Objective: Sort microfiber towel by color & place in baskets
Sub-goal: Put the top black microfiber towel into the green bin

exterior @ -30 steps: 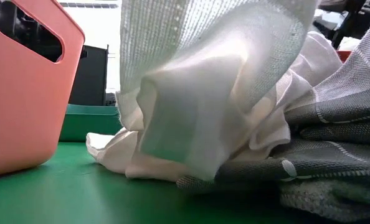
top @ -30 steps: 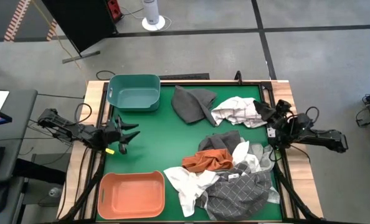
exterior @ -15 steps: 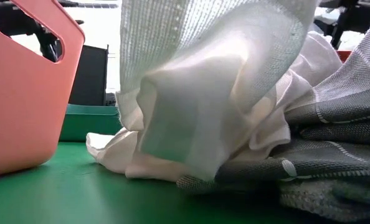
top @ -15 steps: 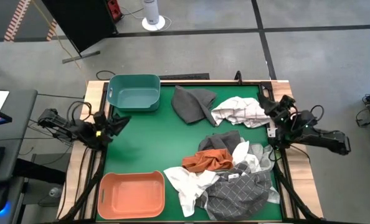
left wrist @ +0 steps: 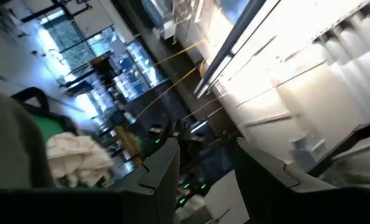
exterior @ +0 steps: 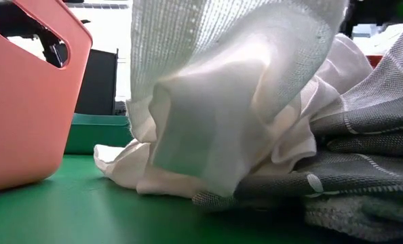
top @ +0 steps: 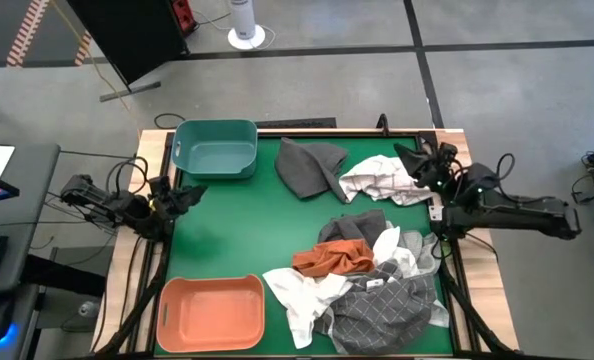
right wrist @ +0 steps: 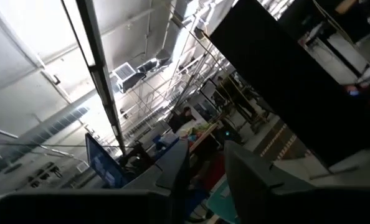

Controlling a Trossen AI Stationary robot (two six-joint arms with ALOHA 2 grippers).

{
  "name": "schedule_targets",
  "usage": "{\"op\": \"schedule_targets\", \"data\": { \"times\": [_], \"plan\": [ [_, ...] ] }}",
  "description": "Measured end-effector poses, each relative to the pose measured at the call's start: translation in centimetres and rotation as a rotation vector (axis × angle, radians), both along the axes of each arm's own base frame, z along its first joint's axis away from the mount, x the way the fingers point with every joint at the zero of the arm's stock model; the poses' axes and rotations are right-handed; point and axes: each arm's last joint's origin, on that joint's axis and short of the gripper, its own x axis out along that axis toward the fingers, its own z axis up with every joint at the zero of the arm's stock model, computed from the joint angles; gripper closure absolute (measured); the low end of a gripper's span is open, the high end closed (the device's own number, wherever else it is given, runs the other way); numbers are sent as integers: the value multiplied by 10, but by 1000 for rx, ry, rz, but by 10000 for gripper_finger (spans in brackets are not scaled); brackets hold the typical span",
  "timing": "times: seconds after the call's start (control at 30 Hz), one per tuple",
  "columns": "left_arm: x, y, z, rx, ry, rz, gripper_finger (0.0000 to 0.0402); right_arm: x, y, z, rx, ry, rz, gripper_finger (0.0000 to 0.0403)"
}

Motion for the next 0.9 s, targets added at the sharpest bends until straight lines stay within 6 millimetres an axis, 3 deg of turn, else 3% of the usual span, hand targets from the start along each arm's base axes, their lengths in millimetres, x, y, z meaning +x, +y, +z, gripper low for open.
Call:
{"op": "schedule_targets", "data": {
  "times": [0.37,0.57,0.73,0.9],
  "plan": [
    [-32,13,96,323,231,65,260,11,-2,2,77,-47,36,275],
    [-45,19,132,411,382,122,260,14,-2,0,188,-107,79,275],
    [-33,15,153,581,498,197,260,14,-5,0,209,-127,75,275],
    [-7,7,167,546,568,316,260,15,-2,4,143,-81,154,275]
  ]
}}
